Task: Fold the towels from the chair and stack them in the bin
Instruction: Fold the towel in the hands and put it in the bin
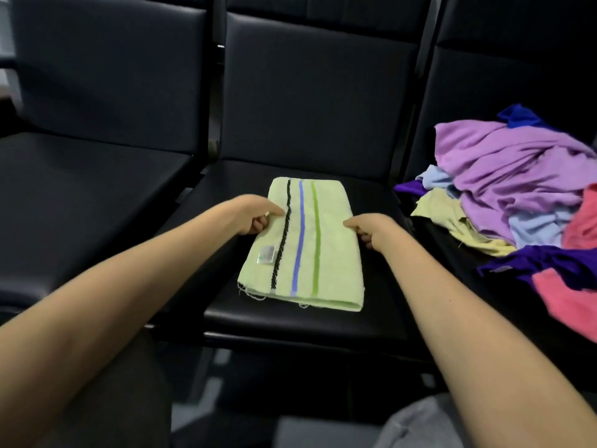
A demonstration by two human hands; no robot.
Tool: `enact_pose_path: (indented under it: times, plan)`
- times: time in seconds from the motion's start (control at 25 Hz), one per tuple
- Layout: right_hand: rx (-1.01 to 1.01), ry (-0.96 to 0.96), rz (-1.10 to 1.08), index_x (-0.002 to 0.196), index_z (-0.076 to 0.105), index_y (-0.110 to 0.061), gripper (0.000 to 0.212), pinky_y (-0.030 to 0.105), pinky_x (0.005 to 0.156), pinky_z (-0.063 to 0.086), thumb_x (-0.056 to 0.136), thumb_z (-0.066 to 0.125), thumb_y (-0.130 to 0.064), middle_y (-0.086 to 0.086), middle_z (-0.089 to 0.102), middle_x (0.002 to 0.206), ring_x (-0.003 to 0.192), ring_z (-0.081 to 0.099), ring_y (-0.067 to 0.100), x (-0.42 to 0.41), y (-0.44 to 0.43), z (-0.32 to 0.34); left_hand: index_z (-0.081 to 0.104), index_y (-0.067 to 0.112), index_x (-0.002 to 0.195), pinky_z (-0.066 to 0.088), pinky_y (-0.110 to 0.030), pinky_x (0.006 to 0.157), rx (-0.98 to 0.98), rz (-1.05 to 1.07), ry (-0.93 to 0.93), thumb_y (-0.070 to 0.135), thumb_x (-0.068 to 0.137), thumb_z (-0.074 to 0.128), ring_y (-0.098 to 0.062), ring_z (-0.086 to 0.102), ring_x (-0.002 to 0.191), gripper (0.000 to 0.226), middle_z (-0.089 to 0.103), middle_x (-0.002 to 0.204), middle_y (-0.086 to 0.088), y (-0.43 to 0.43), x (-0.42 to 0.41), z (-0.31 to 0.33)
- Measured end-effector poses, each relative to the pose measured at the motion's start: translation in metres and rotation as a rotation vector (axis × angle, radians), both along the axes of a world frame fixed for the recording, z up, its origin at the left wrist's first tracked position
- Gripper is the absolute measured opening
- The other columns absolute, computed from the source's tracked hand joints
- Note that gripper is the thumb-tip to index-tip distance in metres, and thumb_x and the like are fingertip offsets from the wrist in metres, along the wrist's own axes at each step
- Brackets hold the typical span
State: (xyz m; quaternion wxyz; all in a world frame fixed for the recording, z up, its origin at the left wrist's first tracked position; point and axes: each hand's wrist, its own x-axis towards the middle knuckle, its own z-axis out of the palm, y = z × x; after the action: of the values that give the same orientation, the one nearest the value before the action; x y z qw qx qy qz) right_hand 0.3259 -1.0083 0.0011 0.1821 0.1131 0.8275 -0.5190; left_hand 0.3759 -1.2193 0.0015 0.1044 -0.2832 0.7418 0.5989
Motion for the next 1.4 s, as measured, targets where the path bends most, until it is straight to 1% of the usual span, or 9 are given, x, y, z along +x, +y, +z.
enact_pose_path:
  times: [0.12, 0.2, 0.32, 0.48, 0.56, 0.76, 1.0, 1.2, 1.4]
  plan:
    - [-0.206, -0.077, -0.026, 0.065, 0.043, -0.016, 0.03, 0.018, 0.03, 0.019, 0.09, 0.058, -0.012, -0.006, 0.034, 0.039, 0.028, 0.021, 0.006, -0.005, 0.011, 0.003, 0.053, 0.008, 0.082, 0.025, -0.01, 0.028, 0.183, 0.04, 0.003, 0.001, 0.089, 0.059, -0.002, 0.044, 0.031, 0.012, 0.046, 0.067, 0.001, -0.002, 0.002, 0.014]
    - [-0.333, -0.053, -0.036, 0.07, 0.05, -0.016, 0.022, 0.015, 0.028, 0.024, 0.09, 0.058, -0.012, -0.006, 0.047, 0.041, 0.025, 0.027, 0.003, -0.007, 0.012, 0.007, 0.053, 0.001, 0.094, 0.039, -0.01, 0.033, 0.353, 0.066, 0.061, -0.002, 0.092, 0.052, -0.01, 0.063, 0.045, 0.004, 0.057, 0.083, -0.008, -0.007, 0.003, 0.028]
    - [-0.566, 0.163, -0.029, 0.088, 0.06, -0.011, 0.006, 0.013, 0.045, 0.047, 0.092, 0.057, -0.009, -0.005, 0.067, 0.053, 0.043, 0.058, 0.001, -0.008, 0.004, 0.026, 0.051, -0.002, 0.099, 0.06, -0.028, 0.062, 0.543, 0.09, 0.316, -0.005, 0.092, 0.048, -0.027, 0.068, 0.083, 0.008, 0.056, 0.098, -0.018, -0.013, 0.002, 0.055]
    - [-0.953, 0.494, 0.062, 0.095, 0.063, -0.013, 0.021, 0.015, 0.072, 0.054, 0.094, 0.049, 0.003, -0.007, 0.073, 0.073, 0.075, 0.068, 0.005, -0.008, -0.008, 0.067, 0.058, 0.003, 0.1, 0.058, -0.031, 0.077, 0.753, 0.069, 0.748, 0.011, 0.094, 0.052, -0.021, 0.065, 0.085, 0.011, 0.066, 0.088, -0.009, -0.012, 0.0, 0.091]
    - [-1.008, 0.499, 0.048, 0.093, 0.062, -0.016, 0.029, 0.019, 0.079, 0.053, 0.094, 0.044, 0.007, -0.008, 0.073, 0.076, 0.085, 0.065, 0.008, -0.007, -0.01, 0.07, 0.06, 0.008, 0.1, 0.057, -0.024, 0.079, 0.637, -0.074, 0.808, 0.007, 0.096, 0.045, -0.013, 0.065, 0.088, 0.015, 0.071, 0.086, 0.0, -0.017, 0.004, 0.079]
    - [-0.357, -0.054, 0.111, 0.081, 0.053, -0.01, 0.016, 0.025, 0.062, 0.053, 0.095, 0.046, -0.01, 0.005, 0.061, 0.065, 0.074, 0.058, 0.015, 0.006, 0.008, 0.017, 0.064, 0.01, 0.099, 0.051, -0.012, 0.075, 0.155, -0.404, 0.347, -0.008, 0.092, 0.046, -0.003, 0.065, 0.083, 0.027, 0.073, 0.087, 0.01, -0.048, 0.023, -0.004]
    - [-0.102, -0.085, 0.119, 0.085, 0.054, -0.012, 0.038, 0.019, 0.047, 0.047, 0.091, 0.053, -0.05, 0.003, 0.055, 0.082, 0.066, 0.051, 0.011, 0.018, 0.001, 0.008, 0.064, 0.004, 0.093, 0.049, -0.025, 0.087, -0.074, -0.083, 0.242, 0.02, 0.088, 0.066, -0.014, 0.062, 0.089, 0.018, 0.065, 0.098, -0.004, -0.035, 0.009, -0.013]
    - [0.073, 0.12, 0.114, 0.078, 0.051, -0.019, 0.025, 0.021, 0.046, 0.028, 0.091, 0.056, -0.04, 0.0, 0.039, 0.069, 0.055, 0.03, 0.01, 0.02, -0.011, 0.002, 0.065, 0.01, 0.102, 0.046, -0.021, 0.065, -0.111, -0.032, 0.302, 0.016, 0.083, 0.066, -0.014, 0.057, 0.074, 0.02, 0.062, 0.09, -0.003, -0.012, 0.011, -0.011]
    - [0.33, -0.192, 0.395, 0.062, 0.038, -0.018, 0.032, 0.016, 0.044, 0.023, 0.088, 0.058, -0.021, -0.004, 0.034, 0.058, 0.042, 0.029, 0.006, 0.023, 0.016, 0.017, 0.057, 0.016, 0.082, 0.033, -0.015, 0.044, -0.365, -0.32, -0.149, 0.026, 0.083, 0.071, -0.006, 0.051, 0.044, 0.017, 0.057, 0.06, 0.006, -0.016, 0.023, 0.018]
